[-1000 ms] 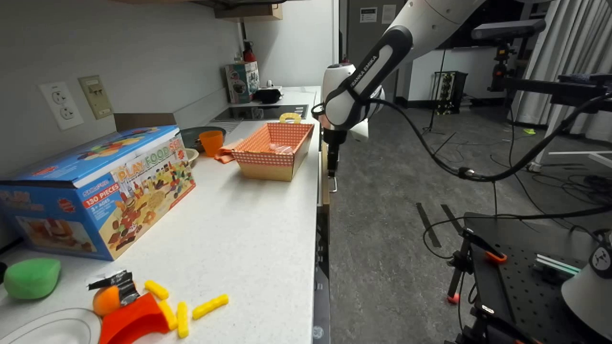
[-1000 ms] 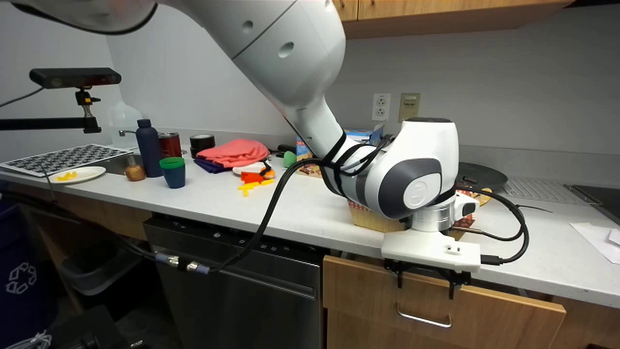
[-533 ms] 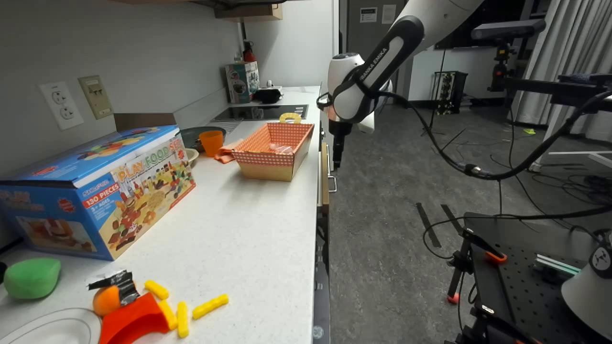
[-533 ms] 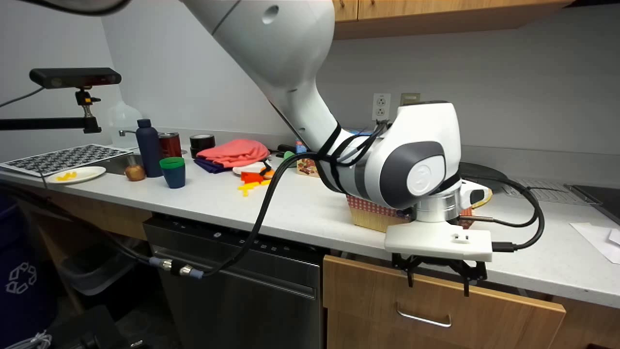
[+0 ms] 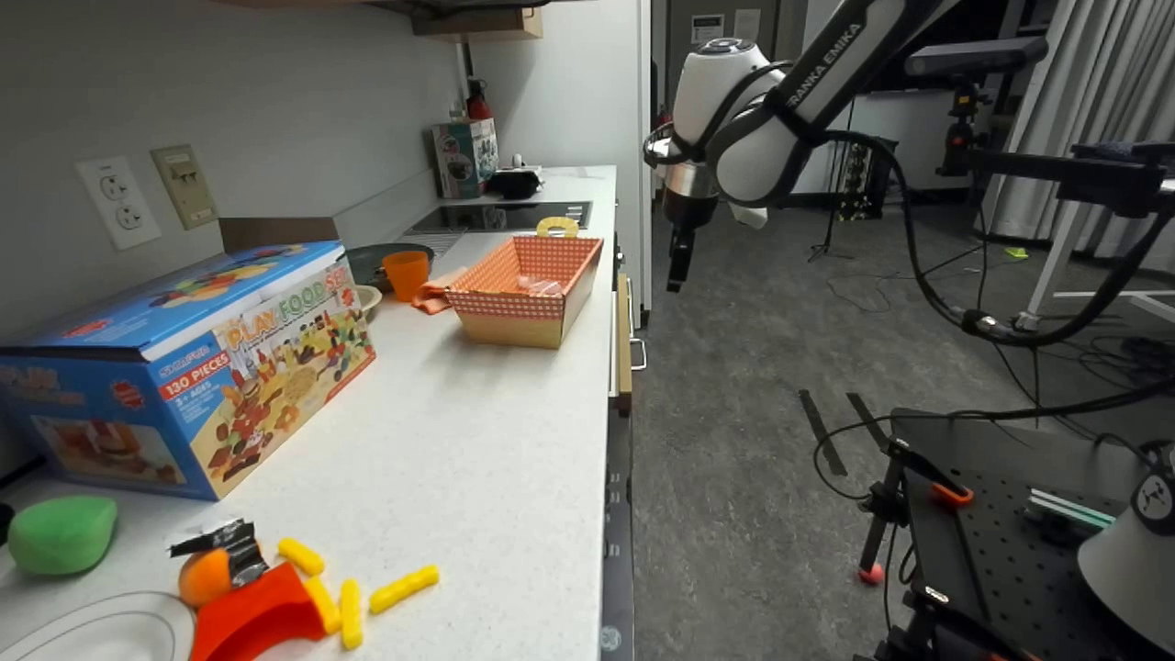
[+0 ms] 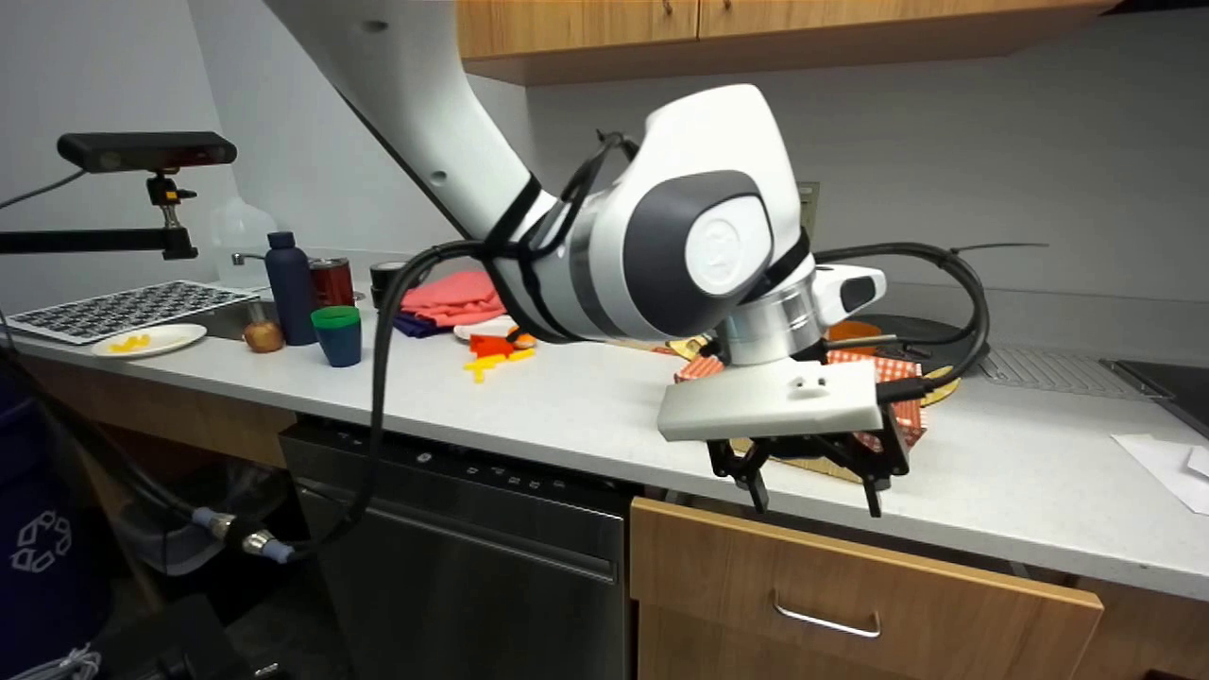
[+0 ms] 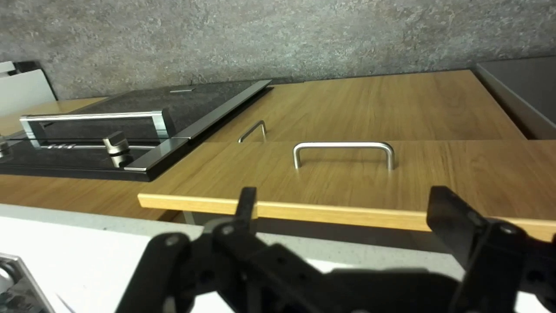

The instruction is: Open the top drawer and put all the plush toys in it

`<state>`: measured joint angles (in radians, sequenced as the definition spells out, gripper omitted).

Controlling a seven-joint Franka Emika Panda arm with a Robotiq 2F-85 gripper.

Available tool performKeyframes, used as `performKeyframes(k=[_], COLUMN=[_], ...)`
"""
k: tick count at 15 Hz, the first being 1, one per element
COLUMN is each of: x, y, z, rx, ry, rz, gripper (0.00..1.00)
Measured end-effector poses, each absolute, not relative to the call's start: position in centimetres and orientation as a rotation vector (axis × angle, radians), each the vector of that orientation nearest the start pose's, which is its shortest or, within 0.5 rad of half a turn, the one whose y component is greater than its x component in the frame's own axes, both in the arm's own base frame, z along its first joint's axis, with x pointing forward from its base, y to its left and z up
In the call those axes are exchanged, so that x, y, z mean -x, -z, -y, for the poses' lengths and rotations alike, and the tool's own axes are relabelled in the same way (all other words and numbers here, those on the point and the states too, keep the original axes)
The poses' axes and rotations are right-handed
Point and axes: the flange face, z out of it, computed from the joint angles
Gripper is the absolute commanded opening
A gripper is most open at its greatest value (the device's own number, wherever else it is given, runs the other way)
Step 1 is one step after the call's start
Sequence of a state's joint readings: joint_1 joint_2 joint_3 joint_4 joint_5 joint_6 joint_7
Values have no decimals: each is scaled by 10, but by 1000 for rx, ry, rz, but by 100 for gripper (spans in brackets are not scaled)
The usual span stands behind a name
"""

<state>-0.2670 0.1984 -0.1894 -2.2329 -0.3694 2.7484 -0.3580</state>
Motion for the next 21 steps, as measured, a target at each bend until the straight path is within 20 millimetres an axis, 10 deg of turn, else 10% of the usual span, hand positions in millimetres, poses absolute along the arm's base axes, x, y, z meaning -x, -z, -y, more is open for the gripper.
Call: performKeyframes(k=[9,21], x=[-446,-442], y=[-352,-354], z=[180,178], rx=[3499,3497], ry=[583,589], rz=[356,353], gripper=[100,100])
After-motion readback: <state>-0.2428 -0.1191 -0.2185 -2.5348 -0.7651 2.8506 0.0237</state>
